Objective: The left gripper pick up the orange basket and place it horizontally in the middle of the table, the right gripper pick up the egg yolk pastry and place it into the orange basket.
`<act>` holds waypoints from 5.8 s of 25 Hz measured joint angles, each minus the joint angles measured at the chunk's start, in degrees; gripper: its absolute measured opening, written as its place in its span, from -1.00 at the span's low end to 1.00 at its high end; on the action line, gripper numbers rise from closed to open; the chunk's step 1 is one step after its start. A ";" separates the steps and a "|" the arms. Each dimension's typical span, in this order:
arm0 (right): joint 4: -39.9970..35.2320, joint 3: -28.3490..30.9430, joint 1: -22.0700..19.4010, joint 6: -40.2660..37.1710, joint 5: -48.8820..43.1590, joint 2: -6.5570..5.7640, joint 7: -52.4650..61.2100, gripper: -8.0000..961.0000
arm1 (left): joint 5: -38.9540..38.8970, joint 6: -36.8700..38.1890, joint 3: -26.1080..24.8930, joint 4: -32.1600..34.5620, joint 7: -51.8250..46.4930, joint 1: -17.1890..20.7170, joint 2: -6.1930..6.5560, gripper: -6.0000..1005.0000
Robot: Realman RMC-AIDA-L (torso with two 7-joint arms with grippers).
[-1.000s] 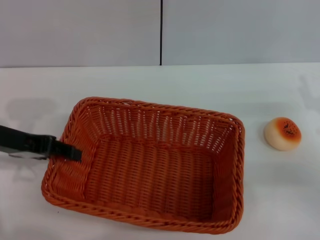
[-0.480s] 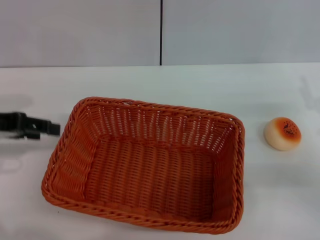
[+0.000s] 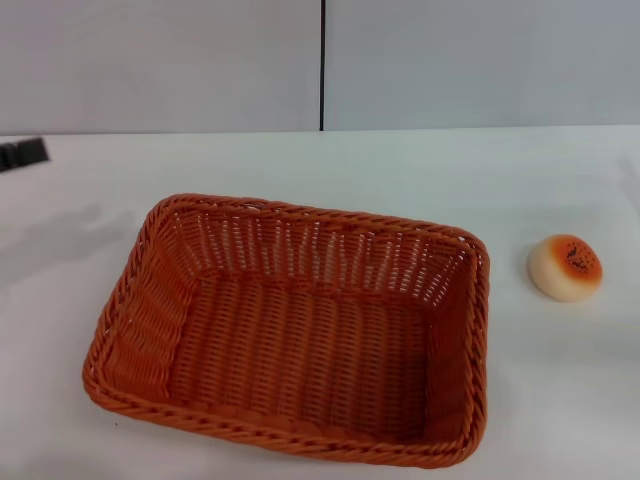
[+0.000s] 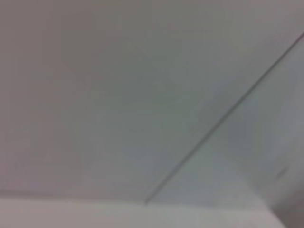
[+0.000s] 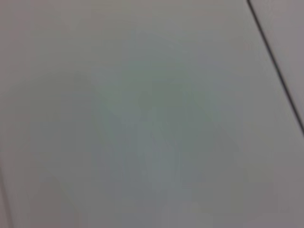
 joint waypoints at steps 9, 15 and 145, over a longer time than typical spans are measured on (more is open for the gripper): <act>-32.07 1.18 -2.55 0.63 -28.54 -0.27 42.36 0.34 | -5.40 -0.94 -12.83 -16.71 20.32 1.67 1.88 0.28; -47.93 2.11 0.45 -5.87 -50.34 -1.81 68.31 0.34 | -6.85 -3.94 -15.04 -20.60 29.06 3.04 0.61 0.28; -5.45 -9.39 -3.81 -10.70 2.61 -0.07 -2.43 0.30 | -25.53 -6.92 -16.85 -41.44 71.13 15.79 -1.14 0.27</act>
